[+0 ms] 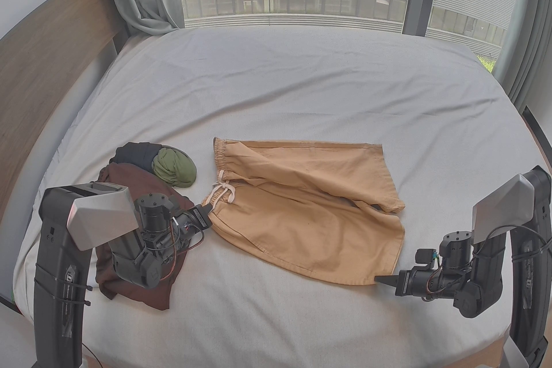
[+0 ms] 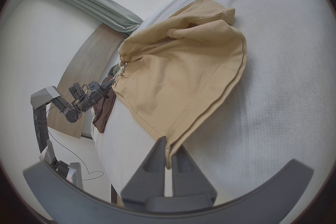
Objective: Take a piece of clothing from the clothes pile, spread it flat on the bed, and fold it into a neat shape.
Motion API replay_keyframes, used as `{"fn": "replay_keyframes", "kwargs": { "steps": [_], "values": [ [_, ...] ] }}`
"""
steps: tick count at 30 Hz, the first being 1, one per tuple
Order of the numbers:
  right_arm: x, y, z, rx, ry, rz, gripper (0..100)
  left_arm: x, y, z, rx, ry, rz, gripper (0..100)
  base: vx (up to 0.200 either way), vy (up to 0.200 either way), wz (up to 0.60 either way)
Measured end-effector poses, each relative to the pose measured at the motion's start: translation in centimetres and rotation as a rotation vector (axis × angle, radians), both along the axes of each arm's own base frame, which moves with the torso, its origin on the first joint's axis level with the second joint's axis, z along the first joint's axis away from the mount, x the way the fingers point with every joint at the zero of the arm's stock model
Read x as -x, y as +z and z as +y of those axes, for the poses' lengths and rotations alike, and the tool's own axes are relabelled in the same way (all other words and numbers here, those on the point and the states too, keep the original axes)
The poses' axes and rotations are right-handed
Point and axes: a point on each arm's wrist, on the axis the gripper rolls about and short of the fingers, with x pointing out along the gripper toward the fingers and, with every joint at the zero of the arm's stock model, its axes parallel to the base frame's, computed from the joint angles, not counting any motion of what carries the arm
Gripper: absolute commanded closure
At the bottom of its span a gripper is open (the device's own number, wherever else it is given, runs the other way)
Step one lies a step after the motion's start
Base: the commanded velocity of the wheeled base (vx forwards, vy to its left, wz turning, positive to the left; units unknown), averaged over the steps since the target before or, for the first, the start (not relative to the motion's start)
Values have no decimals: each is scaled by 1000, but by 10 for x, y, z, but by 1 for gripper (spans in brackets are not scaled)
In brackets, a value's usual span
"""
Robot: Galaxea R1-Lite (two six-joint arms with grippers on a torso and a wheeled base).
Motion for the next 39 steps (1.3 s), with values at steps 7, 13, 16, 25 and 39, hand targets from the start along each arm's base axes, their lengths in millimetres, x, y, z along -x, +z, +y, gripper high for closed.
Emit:
{"fn": "replay_keyframes", "kwargs": {
  "steps": [7, 13, 16, 25, 39],
  "values": [
    [5, 1, -5, 6, -12, 17, 100, 4, -2, 1, -5, 1, 18, 100, 0, 0, 0],
    [17, 4, -9, 23, -14, 42, 100, 22, 0, 5, -18, -9, 74, 100, 0, 0, 0],
    [23, 5, -13, 32, -17, 57, 100, 35, 1, 8, -26, -16, 113, 100, 0, 0, 0],
    [44, 8, -23, 68, -18, 103, 100, 73, 10, 14, -74, -45, 188, 100, 0, 0, 0],
    [59, 8, -31, 119, 3, 116, 100, 122, 14, 27, -150, -89, 238, 100, 0, 0, 0]
  ]
}}
